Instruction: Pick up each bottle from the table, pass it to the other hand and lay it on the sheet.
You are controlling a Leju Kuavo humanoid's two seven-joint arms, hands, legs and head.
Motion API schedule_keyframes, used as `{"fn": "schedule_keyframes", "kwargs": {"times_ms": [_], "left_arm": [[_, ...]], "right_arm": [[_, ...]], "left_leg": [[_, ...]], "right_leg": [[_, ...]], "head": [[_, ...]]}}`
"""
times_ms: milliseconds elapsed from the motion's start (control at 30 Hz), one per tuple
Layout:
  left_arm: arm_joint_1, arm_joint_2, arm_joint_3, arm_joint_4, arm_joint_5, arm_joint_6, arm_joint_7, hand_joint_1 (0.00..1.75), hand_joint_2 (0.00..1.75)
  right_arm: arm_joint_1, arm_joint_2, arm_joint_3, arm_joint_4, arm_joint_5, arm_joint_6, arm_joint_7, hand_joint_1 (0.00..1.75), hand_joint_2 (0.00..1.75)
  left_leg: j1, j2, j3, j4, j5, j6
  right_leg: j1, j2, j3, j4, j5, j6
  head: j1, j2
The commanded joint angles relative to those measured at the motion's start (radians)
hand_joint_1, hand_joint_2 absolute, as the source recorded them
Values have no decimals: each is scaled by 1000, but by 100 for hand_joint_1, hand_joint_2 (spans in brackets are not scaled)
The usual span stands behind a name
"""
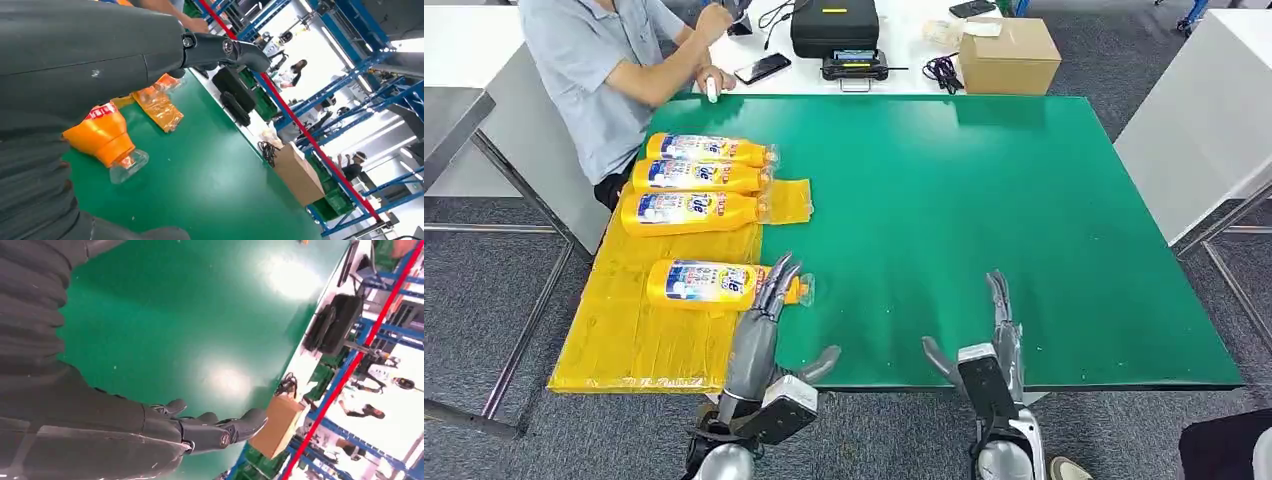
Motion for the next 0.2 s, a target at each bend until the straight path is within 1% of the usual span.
{"fn": "schedule_keyframes", "kwargs": {"times_ms": [33, 67, 100, 133, 167, 200], "left_arm": [[7, 5, 7, 8, 53, -8, -8, 0, 175], [22, 9, 6, -7, 56, -2, -5, 0, 175], [33, 11, 8, -22, 70, -4, -6, 0, 0], [42, 15, 7, -37, 84, -7, -14, 0, 0], [55, 20, 6, -61, 98, -7, -29, 0, 175], [67, 23, 7, -79, 95, 9, -52, 0, 175]], "right_arm": [[35, 10, 62, -25, -25, -152, -86, 0, 175], [43, 9, 68, -38, -81, -105, -70, 0, 175], [49, 3, 77, -43, -61, -116, -75, 0, 175], [53, 5, 81, -45, -43, -135, -79, 0, 175], [56, 8, 87, -48, -53, -127, -58, 0, 175], [56, -1, 107, -48, -64, -94, -41, 0, 175]], "left_leg": [[1, 0, 2, 0, -1, -1], [1, 1, 4, 1, -3, -2], [0, 1, 3, 0, -2, -2], [1, 1, 3, 0, -2, -2], [0, 1, 2, 0, -1, -1], [1, 2, 2, 0, -1, -1]], "right_leg": [[1, -1, 2, 0, -1, -2], [2, 0, 4, 0, -2, -3], [0, 1, 2, 0, -1, -2], [1, 1, 3, 0, -2, -2], [1, 1, 2, 0, -1, -2], [1, 1, 2, 0, -1, -2]], "head": [[0, 0], [0, 0], [0, 0], [0, 0], [0, 0], [0, 0]]}}
